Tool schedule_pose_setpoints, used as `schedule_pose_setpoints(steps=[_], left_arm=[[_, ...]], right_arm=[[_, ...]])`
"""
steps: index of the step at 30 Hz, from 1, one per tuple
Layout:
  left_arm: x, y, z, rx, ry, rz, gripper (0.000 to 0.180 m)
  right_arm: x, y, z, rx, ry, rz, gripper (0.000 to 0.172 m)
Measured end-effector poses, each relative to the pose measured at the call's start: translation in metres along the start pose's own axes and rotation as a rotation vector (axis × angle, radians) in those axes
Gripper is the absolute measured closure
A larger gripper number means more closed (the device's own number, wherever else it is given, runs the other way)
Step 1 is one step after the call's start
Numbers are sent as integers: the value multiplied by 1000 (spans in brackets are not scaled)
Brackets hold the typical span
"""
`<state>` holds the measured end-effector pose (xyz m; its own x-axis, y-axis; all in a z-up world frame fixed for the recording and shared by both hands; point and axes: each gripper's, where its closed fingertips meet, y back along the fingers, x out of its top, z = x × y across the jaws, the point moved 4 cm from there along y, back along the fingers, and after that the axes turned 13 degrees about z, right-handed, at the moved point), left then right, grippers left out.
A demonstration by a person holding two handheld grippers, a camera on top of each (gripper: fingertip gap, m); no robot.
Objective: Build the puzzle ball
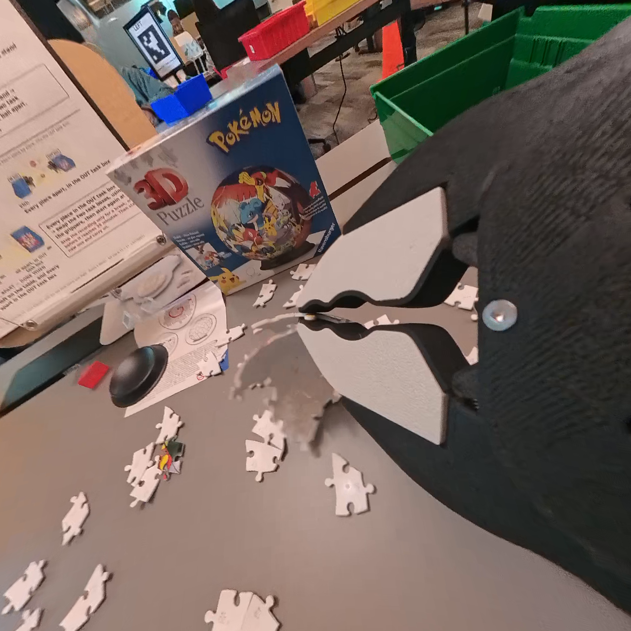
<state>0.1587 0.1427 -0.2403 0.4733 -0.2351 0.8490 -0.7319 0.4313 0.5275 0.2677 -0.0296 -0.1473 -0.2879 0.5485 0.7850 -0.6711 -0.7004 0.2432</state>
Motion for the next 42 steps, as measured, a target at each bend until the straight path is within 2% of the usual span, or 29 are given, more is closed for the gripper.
schedule_pose_setpoints(steps=[7,11,16,23,26,29,30,33,36,39,42], left_arm=[[26,-40,32,-134,-228,9,161],[44,-53,39,-166,-262,-8,159],[55,-54,36,-191,-200,7,159],[47,-46,27,-202,-152,-20,157],[43,-38,23,-201,-148,-20,156],[41,-30,17,-183,-124,-4,156],[40,-28,16,-180,-111,3,156],[32,-25,8,-155,-80,12,156],[20,-21,-2,-118,-70,-5,156],[16,-15,-12,-76,-73,28,154],[23,-8,-21,-36,-29,114,146]], right_arm=[[-4,-5,-3,21,-46,41,169],[-19,3,10,0,-91,34,169],[-39,23,37,-34,-295,106,169],[-44,28,42,26,-533,259,169],[-39,28,50,5,-732,346,169],[-27,34,61,22,-994,565,151],[-30,35,64,17,-1067,587,150],[-57,34,72,-58,-1161,526,140],[-74,38,78,-119,-1191,471,139],[-77,37,76,-132,-1121,401,139],[-79,26,66,-165,-940,230,134]])
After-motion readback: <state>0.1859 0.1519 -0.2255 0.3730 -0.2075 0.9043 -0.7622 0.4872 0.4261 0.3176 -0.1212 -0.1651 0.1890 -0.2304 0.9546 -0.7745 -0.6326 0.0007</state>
